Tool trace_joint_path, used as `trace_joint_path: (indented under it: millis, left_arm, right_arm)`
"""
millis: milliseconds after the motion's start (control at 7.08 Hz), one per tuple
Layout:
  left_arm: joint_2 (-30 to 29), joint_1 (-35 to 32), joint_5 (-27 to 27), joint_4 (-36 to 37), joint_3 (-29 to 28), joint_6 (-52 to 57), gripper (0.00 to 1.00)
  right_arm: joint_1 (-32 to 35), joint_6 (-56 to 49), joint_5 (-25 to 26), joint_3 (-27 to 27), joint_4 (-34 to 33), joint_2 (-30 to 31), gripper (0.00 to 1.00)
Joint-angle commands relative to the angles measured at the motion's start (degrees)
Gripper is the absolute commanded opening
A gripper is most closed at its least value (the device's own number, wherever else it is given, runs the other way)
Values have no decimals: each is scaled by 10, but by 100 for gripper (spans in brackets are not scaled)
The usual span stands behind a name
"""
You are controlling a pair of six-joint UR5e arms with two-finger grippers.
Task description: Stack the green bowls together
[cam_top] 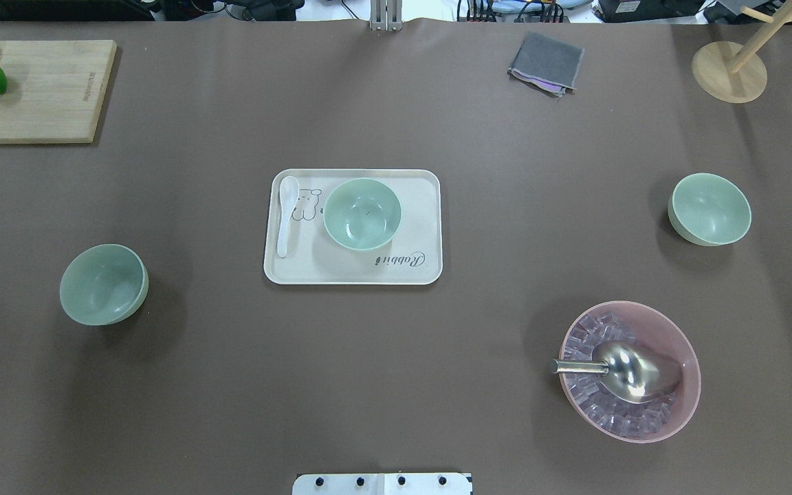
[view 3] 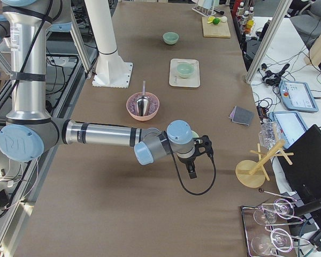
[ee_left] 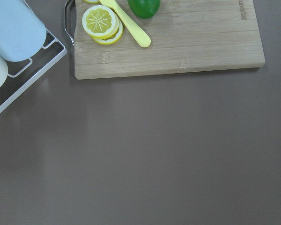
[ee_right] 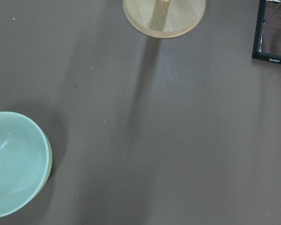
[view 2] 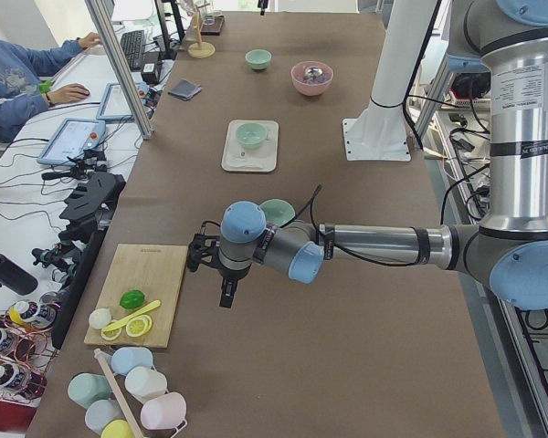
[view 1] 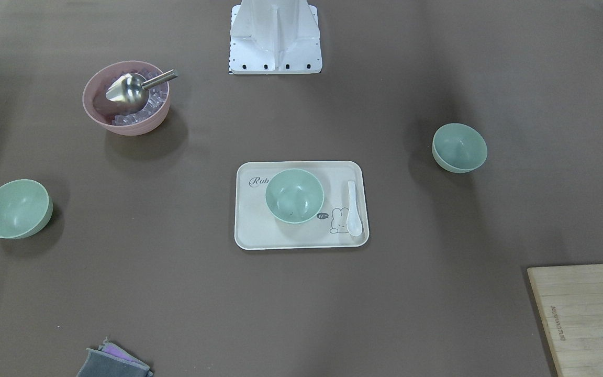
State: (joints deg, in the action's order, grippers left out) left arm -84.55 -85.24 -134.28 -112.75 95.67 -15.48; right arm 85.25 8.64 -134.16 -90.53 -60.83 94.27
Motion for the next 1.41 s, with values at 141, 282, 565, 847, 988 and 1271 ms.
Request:
trace_joint_path:
  millis: [141,282,565,847,988,1271]
  left_arm:
    - [-3,90,2,-2,46,-114,97]
    - [-10,123,2,-2,53,-153,97]
    - [-39,214,58,-3,61,-246,97]
    - [-51,249,75,-2,60,-271,97]
    - [-59,261,75,-2,52,-275,97]
    - [-82,265,76,-2,31,-280,97]
  right_arm:
    - [-44,66,9,0,1,-17,99]
    - [-67,90,9,-2,2,-17,98]
    - [-141,185,19,-3,2,-40,95]
    - [-195,212,49,14,2,-61,85]
    - [-207,212,62,51,3,-85,82]
    - [-213,206,61,90,4,-108,61]
